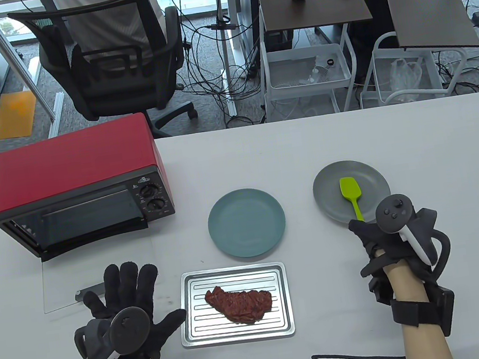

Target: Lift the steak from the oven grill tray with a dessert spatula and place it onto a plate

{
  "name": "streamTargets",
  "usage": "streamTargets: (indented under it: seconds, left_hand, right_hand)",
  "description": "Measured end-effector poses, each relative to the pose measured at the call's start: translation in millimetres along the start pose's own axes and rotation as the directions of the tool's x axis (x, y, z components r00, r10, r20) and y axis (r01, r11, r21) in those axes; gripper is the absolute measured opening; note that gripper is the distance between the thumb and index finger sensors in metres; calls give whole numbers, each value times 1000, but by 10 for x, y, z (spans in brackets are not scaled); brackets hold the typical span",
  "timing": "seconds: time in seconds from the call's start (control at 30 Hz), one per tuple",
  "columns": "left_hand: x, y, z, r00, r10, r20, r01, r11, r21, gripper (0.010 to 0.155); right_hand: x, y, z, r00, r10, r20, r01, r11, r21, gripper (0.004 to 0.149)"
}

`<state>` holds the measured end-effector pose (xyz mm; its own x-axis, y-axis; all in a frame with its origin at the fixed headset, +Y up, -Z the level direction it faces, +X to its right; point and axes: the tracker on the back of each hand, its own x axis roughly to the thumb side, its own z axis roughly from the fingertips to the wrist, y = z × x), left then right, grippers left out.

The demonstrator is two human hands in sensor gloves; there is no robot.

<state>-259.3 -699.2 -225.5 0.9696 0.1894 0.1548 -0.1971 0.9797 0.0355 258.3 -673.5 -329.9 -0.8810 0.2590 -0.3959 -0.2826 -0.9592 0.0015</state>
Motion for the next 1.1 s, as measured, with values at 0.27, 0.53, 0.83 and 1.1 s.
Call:
streamTargets:
  seconds: [0.27,0.53,0.83,1.1]
  left_hand:
    - [-1,-5,-4,1000,1,-4,-1,1000,-12,101]
    - [10,-17,-20,1000,-4,1,4,999,-34,101]
    - [46,-50,-42,1000,-10,10,10,997,-70,101]
    - [77,-66,-54,999,-42,16,43,995,-88,101]
  right_hand:
    - [29,351,-243,991,113,-73,-109,993,51,90]
    - [145,612,-433,945,280,-167,-267,959,96,94]
    - [192,741,-551,927,310,-211,-292,949,116,89]
    - [261,799,-575,911,358,-207,-344,934,99,83]
